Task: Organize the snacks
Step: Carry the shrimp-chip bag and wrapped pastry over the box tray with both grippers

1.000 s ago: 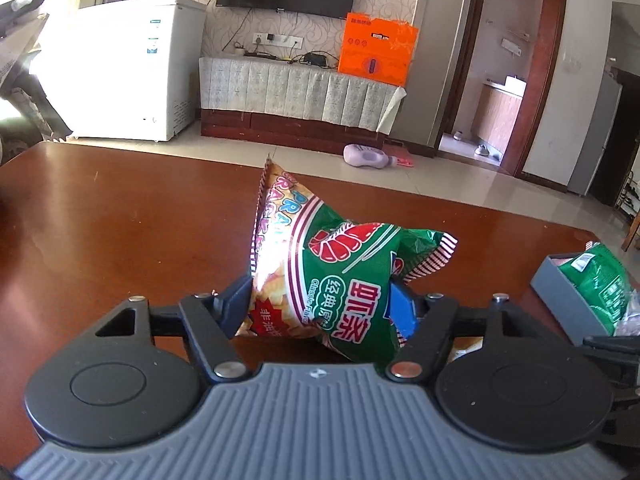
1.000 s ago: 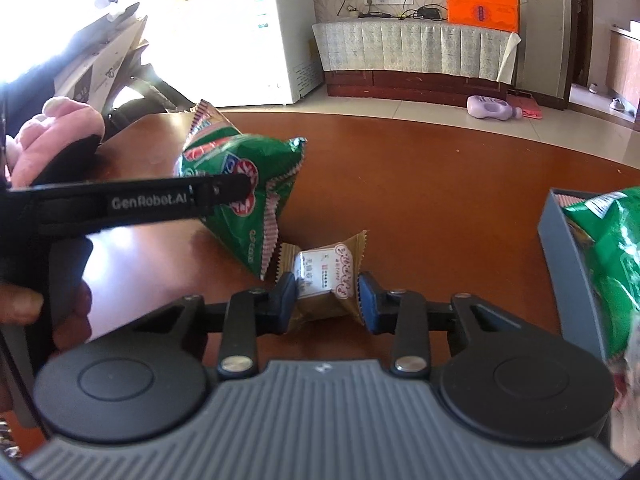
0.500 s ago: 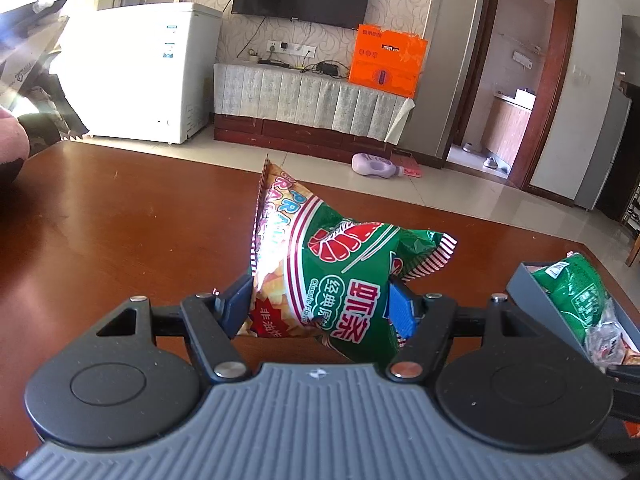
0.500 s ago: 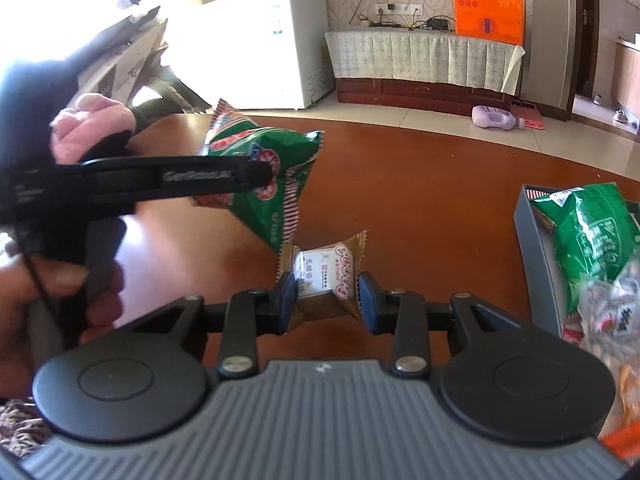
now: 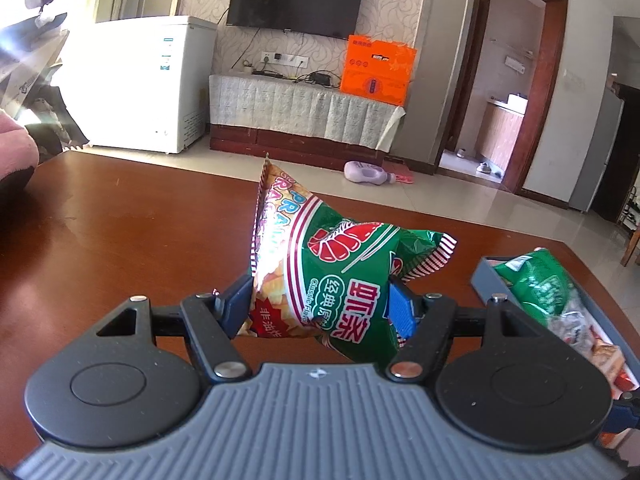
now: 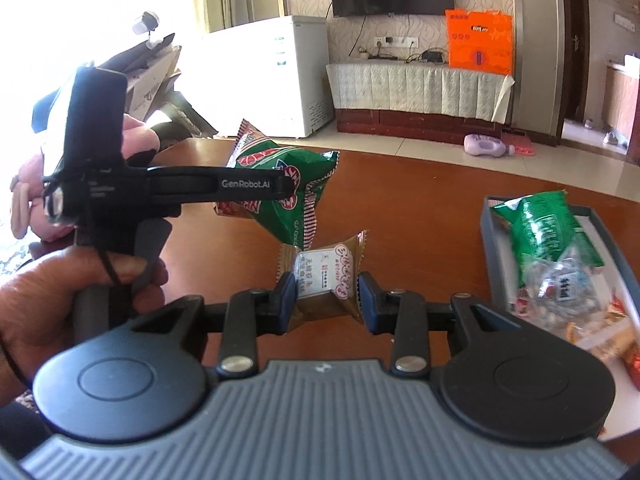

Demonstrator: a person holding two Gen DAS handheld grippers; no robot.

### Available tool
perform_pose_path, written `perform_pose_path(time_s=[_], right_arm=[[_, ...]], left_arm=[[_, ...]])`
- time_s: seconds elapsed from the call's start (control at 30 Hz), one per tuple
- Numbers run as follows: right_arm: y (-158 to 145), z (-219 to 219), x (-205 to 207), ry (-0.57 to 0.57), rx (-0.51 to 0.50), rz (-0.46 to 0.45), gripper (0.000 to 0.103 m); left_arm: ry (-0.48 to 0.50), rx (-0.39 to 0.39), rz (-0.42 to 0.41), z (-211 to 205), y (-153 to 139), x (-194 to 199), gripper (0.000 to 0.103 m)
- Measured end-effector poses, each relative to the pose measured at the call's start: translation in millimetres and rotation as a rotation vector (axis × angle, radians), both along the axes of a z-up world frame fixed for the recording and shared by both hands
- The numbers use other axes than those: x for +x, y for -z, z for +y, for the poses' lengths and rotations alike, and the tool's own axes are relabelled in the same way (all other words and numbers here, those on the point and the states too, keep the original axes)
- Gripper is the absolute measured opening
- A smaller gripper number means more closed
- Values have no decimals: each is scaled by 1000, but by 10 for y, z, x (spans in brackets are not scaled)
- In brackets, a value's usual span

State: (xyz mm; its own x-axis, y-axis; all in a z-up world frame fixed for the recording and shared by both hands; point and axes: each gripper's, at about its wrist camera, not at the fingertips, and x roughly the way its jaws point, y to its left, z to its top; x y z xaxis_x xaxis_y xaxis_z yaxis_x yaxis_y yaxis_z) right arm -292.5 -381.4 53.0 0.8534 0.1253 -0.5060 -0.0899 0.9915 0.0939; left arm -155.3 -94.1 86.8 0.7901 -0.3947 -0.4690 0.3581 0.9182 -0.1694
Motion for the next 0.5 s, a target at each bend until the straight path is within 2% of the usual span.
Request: perform_pose_path(time_s=[0.5], right_arm=[[-49, -413, -463, 79, 14, -32, 37]], left_arm=[[90, 11, -49, -515, -169, -450, 74]])
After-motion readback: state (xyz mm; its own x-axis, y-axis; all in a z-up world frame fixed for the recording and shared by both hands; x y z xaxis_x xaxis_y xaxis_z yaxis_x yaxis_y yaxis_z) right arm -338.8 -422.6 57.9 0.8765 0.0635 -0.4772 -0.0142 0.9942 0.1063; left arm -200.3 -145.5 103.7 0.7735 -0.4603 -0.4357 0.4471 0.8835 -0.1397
